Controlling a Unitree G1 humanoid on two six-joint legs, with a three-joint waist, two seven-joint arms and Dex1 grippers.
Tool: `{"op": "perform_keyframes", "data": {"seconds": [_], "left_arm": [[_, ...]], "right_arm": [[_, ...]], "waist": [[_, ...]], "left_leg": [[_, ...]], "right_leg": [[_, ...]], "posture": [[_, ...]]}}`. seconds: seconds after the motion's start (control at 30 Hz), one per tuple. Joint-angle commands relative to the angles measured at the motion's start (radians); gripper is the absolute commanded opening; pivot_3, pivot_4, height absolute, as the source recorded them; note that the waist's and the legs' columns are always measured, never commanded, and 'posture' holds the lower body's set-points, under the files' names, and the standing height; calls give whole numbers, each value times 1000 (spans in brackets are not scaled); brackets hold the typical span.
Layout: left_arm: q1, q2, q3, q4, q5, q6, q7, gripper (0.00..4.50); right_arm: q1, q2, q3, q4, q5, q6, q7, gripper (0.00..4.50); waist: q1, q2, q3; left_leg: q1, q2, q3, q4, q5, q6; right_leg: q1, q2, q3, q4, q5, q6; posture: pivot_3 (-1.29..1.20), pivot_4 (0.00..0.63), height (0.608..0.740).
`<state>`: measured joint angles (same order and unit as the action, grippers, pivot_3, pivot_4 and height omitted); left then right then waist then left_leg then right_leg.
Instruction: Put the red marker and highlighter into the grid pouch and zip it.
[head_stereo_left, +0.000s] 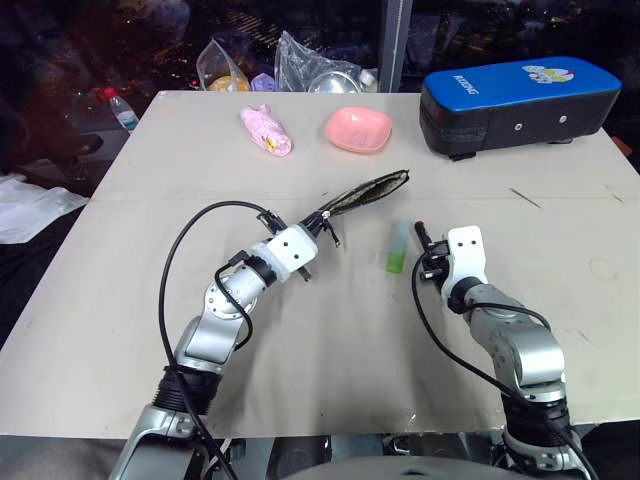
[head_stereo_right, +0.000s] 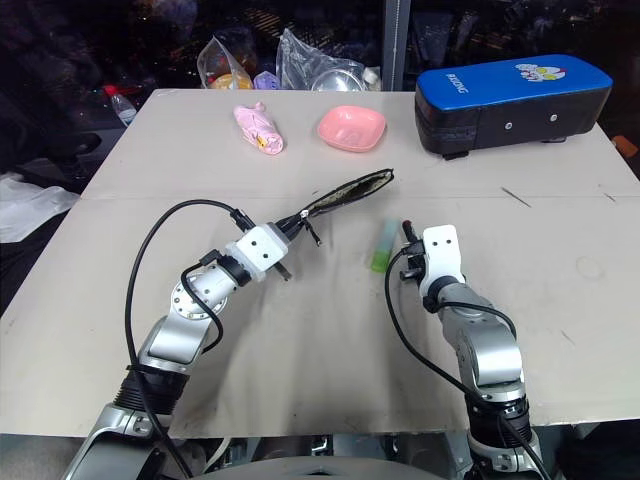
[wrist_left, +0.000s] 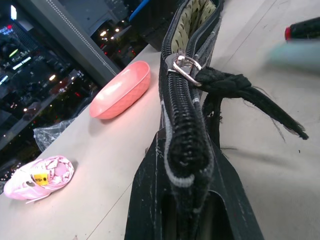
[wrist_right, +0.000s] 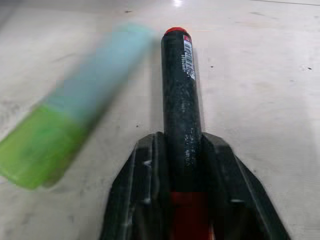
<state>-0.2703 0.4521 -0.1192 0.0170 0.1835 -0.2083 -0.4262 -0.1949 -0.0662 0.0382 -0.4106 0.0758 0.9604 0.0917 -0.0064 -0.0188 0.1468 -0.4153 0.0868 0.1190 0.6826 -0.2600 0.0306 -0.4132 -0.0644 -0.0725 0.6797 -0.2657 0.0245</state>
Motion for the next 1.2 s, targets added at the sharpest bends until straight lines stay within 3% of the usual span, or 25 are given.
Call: {"op": "perform_keyframes", "data": {"seconds": [0.03, 0.2, 0.3, 0.37, 0.47, 0.67, 0.87, 1.2], "left_arm": [[-6, 4, 20, -49, -2, -12, 14, 0], [-14, 3, 22, -54, -7, -5, 9, 0], [-23, -4, 23, -56, -22, 4, 2, 0], [-26, -9, 21, -58, -39, 17, -10, 0], [-31, -12, 14, -62, -53, 19, -26, 0], [-49, -9, 5, -50, -52, 9, -48, 0], [-65, -10, -4, -34, -48, 0, -66, 0], [-85, 0, -27, -24, -20, -27, -89, 0]], "right_arm": [[-4, 8, -80, 59, -23, -9, -70, 321], [-63, 18, -183, 99, -8, -86, -125, 321], [-116, -55, -192, 138, 0, -197, -64, 321], [-131, -153, -137, 171, -13, -356, 55, 321], [-140, -384, -3, 229, -80, -715, 320, 321], [-278, -660, 115, 388, -209, -1102, 549, 321], [-444, -715, 196, 544, -316, -1329, 625, 321], [-621, -683, 296, 742, -454, -1524, 646, 321]], "waist": [[0, 0, 0], [7, 0, 0], [6, 1, 1], [1, 3, 2], [-8, 5, 3], [-8, 5, 4], [-6, 5, 5], [-4, 5, 5]], "left_leg": [[0, 0, 0, 0, 0, 0], [0, -1, 0, 1, 0, 0], [-1, -2, 0, 1, 0, -1], [-1, -2, 1, 0, 2, -3], [-1, -2, 2, -1, 1, -2], [0, 0, 3, -3, 1, -1], [0, 0, 9, -3, 2, -4], [0, 0, 11, 0, 2, -4]], "right_leg": [[0, 0, 0, 0, 0, 0], [0, -1, 0, 0, 0, 0], [0, -2, 0, -1, 0, 0], [0, -2, 1, -1, 0, 0], [-2, -1, 2, -1, 0, 1], [-2, 2, 2, -1, 0, 1], [-3, 1, 3, -1, 0, 1], [-3, 0, 4, -1, 0, 1]], "posture": [[0, 150, 717], [0, 150, 717], [0, 150, 717], [0, 150, 717], [0, 150, 717], [0, 150, 717], [0, 150, 717], [0, 150, 717]]}}
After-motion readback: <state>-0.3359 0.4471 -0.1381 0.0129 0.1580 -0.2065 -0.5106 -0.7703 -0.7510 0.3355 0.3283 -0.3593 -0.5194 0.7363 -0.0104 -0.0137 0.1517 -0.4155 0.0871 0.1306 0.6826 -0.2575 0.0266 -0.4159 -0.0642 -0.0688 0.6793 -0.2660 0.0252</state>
